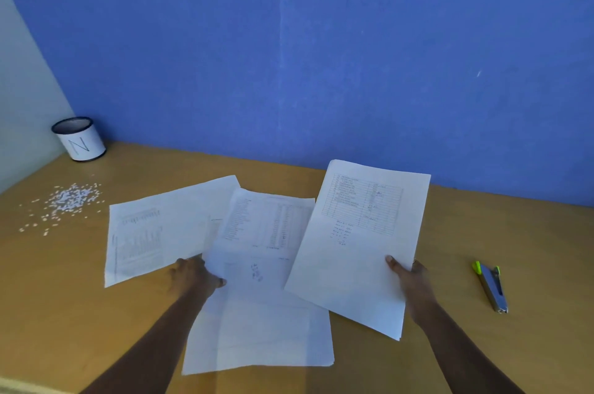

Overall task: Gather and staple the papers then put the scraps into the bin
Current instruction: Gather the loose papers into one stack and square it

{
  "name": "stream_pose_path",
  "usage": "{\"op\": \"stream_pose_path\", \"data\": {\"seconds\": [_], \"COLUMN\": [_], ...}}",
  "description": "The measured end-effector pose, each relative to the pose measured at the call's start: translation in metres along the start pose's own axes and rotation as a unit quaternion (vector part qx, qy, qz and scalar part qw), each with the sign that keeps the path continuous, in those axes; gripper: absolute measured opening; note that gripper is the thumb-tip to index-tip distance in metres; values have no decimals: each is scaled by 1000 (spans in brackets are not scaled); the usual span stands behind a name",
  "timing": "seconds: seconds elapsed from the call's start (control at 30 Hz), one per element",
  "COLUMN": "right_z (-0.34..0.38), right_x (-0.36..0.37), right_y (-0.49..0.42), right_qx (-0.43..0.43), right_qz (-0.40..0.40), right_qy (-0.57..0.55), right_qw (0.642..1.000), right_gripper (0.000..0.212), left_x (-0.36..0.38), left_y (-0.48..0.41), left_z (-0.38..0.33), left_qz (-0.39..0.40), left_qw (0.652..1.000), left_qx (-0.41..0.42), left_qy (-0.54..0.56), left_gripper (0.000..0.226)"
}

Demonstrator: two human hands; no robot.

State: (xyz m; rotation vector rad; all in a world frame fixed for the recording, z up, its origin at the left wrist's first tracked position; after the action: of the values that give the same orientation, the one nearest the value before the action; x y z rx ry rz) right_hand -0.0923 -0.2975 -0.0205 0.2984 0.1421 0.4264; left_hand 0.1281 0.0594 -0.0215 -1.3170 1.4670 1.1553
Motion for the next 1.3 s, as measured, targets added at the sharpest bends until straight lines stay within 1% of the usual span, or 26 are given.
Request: {"op": "stream_pose_path", "data": {"seconds": [0.03,0.07,0.17,0.27,0.43,0.57,0.73,0.87,0.97,1.07,1.13,1.17,1.2,1.3], "right_z": [-1,-1,-4,-8,-11,-11,-11,-11,-8,-9,-10,-11,-12,-11], "right_x": [3,5,8,8,3,-1,-4,-5,-4,-4,-4,-4,-5,-7], "right_y": [2,4,7,9,11,11,10,8,9,9,9,9,9,11], "right_qx": [0,1,2,6,8,5,1,1,-4,-6,-3,-2,0,1], "right_qz": [3,4,0,1,-7,-17,-19,-24,-25,-26,-27,-27,-27,-27], "right_qy": [-2,-3,6,5,1,2,5,9,9,10,15,17,19,20], "right_qw": [1000,1000,1000,1000,1000,1000,1000,1000,1000,1000,1000,999,999,999], "right_gripper": [18,20,24,27,27,27,28,27,26,27,28,27,27,26], "left_x": [1,2,4,4,6,6,10,3,0,0,3,3,4,3], "left_y": [-1,-1,0,1,-3,-4,-5,-4,1,5,5,6,6,6], "left_z": [2,5,11,8,8,7,8,7,2,2,4,4,4,6], "left_qz": [-1,2,13,31,62,83,92,38,23,29,34,37,42,53], "left_qw": [1000,1000,996,991,988,991,989,995,997,989,974,968,967,970], "left_qx": [4,-10,-64,-87,-103,-84,-93,-79,-70,-116,-150,-152,-149,-135], "left_qy": [-9,-1,66,100,101,58,70,46,31,88,168,195,202,197], "left_gripper": [58,61,73,77,82,87,81,71,71,76,68,63,60,64]}}
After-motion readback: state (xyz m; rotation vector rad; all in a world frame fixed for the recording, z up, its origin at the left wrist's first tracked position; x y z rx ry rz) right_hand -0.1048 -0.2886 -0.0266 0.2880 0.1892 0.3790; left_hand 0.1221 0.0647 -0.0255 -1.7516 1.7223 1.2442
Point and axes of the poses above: each hand's wrist, its own y-axis away from the middle knuckle, its own x-axis out of the palm, z = x × y, the point moved 8 cm from there along -y, towards the middle knuckle, and after that the axes turned 10 degrees about -z, right-handed, at the moved point
